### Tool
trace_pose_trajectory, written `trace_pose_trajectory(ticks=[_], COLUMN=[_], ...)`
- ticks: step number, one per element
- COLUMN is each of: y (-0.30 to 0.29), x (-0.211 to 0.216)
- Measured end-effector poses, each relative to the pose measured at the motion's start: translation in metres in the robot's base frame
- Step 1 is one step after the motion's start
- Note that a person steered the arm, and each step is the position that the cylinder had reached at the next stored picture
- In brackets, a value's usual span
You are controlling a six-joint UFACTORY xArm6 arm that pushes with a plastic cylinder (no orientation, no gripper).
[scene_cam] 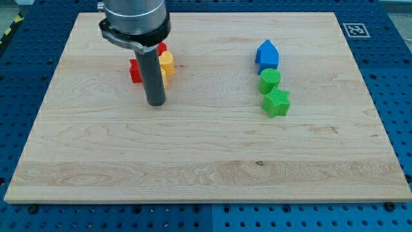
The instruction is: Separate the yellow blocks from the red blocks
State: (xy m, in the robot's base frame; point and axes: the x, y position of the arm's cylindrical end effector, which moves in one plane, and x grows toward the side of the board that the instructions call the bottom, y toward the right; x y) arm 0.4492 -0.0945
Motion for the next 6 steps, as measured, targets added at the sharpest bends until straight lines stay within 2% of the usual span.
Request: trace_pose_trajectory(ticks=[2,3,4,6], y=[-0.05,-0.049,-0.023,0.005], x=[-0.038,-0.044,-0.054,-0.094])
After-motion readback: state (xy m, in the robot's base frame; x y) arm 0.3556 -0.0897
